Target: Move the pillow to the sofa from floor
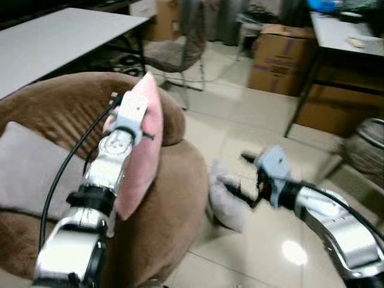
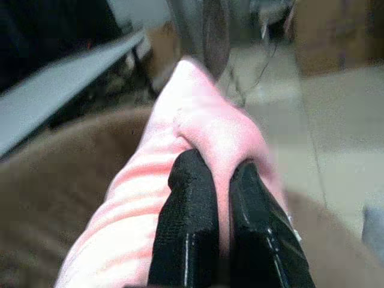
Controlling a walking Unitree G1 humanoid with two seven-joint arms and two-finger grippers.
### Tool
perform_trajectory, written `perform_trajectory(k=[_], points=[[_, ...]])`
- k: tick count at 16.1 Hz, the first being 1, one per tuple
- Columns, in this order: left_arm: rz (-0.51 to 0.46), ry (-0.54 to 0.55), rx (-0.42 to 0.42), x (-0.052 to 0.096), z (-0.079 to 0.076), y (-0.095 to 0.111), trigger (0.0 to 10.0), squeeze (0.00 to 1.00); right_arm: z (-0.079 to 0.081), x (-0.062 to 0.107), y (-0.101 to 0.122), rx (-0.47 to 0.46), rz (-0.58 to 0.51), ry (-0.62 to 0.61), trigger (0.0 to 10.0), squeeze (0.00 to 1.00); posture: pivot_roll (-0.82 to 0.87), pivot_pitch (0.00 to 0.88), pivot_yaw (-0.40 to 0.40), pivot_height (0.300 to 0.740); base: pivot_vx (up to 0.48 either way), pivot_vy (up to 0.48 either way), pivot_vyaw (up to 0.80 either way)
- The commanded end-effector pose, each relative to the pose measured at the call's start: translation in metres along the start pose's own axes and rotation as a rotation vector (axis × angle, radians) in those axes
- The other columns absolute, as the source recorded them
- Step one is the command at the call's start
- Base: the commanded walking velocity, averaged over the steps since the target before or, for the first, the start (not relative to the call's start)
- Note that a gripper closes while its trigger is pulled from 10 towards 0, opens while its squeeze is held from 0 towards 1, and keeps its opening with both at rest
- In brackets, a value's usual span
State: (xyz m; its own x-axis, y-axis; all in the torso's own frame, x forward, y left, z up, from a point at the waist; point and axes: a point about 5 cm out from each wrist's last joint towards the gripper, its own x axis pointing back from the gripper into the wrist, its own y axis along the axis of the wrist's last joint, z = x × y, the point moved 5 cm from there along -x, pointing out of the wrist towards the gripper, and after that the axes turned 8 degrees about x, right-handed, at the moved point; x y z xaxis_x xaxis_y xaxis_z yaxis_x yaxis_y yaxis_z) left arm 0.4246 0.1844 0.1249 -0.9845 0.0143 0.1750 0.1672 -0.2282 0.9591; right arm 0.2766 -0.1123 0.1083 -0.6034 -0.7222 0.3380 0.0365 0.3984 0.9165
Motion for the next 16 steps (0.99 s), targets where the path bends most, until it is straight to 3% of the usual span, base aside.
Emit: perform_trajectory(k=[1,3,4,6,9,11,14,15,16], points=[[0.030,0.055,0.014,-0.001,0.014,-0.008,10.0,0.00,0.007,0.001,0.005,0.001,-0.009,0.062,10.0,0.00,0.00,0.000,0.025,0.740,0.000,0.000,0.00],[0.127,0.108,0.014,0.005,0.033,-0.039,10.0,0.00,0.007,0.002,0.004,0.003,-0.004,0.073,10.0,0.00,0.00,0.000,0.024,0.740,0.000,0.000,0.00],[0.165,0.160,0.076,0.009,0.049,-0.051,10.0,0.00,0.003,0.000,0.003,0.014,-0.007,0.068,10.0,0.00,0.00,0.000,0.024,0.740,0.000,0.000,0.00],[0.166,0.186,0.030,0.011,0.058,-0.053,10.0,0.00,0.001,-0.003,0.001,0.025,-0.004,0.061,10.0,0.00,0.01,0.000,0.011,0.740,0.000,0.000,0.00],[0.121,0.194,0.056,0.007,0.065,-0.040,10.0,0.00,0.003,-0.008,0.003,0.047,-0.011,0.065,10.0,0.00,0.01,0.000,0.011,0.740,0.000,0.000,0.00],[0.122,0.221,0.043,0.006,0.072,-0.038,10.0,0.00,-0.005,-0.012,0.006,0.063,-0.026,0.036,10.0,0.00,0.01,0.000,0.011,0.740,0.000,0.000,0.00],[0.189,0.225,-0.012,0.011,0.077,-0.053,10.0,0.00,-0.013,-0.014,0.013,0.076,-0.033,0.011,10.0,0.00,0.00,0.000,0.010,0.740,0.000,0.000,0.00],[0.236,0.265,-0.055,0.017,0.087,-0.063,10.0,0.00,-0.012,-0.015,0.018,0.082,-0.044,0.004,10.0,0.00,0.00,0.000,0.012,0.740,0.000,0.000,0.00],[0.253,0.297,-0.041,0.020,0.098,-0.066,10.0,0.00,-0.012,-0.015,0.021,0.084,-0.057,-0.005,10.0,0.00,-0.01,0.000,0.015,0.740,0.000,0.000,0.00]])
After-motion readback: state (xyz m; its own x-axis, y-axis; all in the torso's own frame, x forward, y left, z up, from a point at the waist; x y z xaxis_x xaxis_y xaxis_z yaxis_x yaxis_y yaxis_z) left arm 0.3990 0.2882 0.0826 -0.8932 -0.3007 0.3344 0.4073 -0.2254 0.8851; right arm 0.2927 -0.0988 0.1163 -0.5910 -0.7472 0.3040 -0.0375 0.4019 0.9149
